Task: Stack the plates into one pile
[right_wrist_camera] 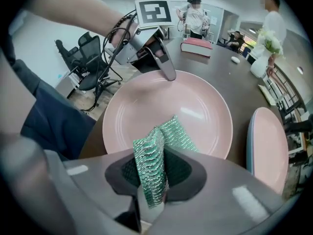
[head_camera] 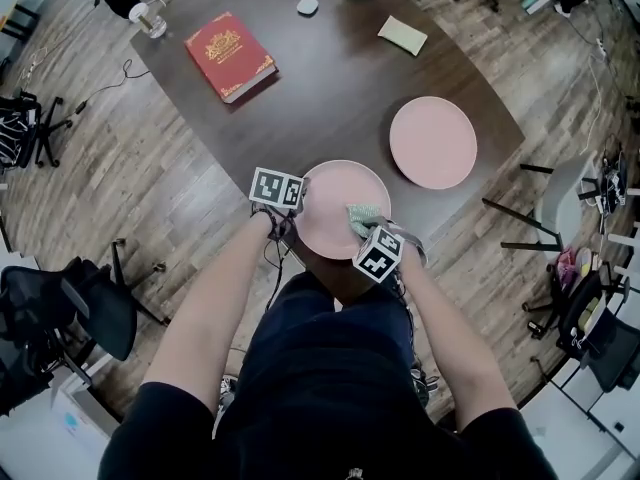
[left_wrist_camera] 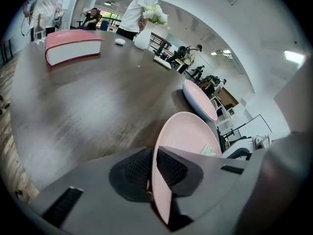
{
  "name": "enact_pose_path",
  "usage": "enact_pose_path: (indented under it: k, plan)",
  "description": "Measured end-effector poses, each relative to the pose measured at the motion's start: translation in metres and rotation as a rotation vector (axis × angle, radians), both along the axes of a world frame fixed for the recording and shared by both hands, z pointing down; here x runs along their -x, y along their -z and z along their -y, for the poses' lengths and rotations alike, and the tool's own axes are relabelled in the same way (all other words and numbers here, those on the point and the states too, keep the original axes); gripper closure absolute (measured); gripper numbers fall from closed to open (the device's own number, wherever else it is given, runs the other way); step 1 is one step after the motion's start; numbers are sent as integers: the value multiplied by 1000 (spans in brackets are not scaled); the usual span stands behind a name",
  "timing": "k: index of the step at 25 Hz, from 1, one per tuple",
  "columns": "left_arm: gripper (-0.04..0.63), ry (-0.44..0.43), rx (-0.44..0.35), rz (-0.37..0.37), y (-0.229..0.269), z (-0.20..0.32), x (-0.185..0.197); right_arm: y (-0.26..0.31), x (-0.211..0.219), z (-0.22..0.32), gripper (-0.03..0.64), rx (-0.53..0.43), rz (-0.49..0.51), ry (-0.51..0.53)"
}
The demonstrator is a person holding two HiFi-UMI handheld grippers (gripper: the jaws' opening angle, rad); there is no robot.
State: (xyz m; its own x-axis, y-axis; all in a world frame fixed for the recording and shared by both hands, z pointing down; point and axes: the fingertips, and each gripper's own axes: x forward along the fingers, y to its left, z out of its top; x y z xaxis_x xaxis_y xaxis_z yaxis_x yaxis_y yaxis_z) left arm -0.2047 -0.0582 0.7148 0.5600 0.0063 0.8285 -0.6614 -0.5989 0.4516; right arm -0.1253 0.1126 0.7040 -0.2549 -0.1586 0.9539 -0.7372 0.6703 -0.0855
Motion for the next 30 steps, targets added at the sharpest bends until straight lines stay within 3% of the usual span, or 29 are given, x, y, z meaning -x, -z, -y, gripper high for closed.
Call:
enact_pose_path:
  k: [21, 30]
  plan:
    - [565, 43, 21, 4, 0, 1, 1, 11, 72, -7, 529, 152, 266, -241]
    - [565, 48, 18, 10, -1, 1, 1, 6, 93, 3, 529, 182, 310, -307]
